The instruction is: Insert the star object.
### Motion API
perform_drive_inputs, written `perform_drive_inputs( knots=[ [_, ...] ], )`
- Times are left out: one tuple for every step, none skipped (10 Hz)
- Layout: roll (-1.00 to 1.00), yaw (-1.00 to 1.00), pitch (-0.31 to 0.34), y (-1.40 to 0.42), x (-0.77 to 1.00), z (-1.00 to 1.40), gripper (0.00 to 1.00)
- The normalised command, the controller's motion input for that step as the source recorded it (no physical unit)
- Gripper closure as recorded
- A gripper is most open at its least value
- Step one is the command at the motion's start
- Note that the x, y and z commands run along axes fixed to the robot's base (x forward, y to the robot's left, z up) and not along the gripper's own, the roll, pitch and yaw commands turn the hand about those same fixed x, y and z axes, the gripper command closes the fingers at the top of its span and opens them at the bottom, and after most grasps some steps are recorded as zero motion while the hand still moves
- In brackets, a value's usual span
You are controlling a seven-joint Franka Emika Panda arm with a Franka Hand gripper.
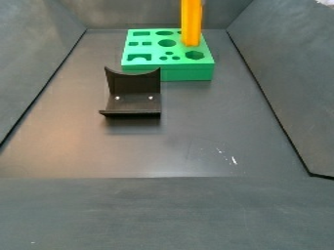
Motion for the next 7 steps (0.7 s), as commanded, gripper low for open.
perform_drive_inputs(
  knots=[
    [-0.14, 0.00, -0.011, 0.00, 0.00, -0.36, 1.00],
    [0.00, 0.00, 0.000, 0.00, 0.00, -0.47, 1.00],
    [0.18, -0.02, 0.000, -0.01, 0.00, -0.56, 1.00],
    [0.26, -0.06, 0.000, -0.07, 0.00, -0.66, 1.00],
    [0.23, -0.12, 0.000, -0.11, -0.09, -0.58, 1.00],
    [0.09, -0.09, -0.050, -0.17, -0.25, -0.49, 1.00],
    [0.00, -0.16, -0.044, -0.13, -0.39, -0.32, 1.00]
  ],
)
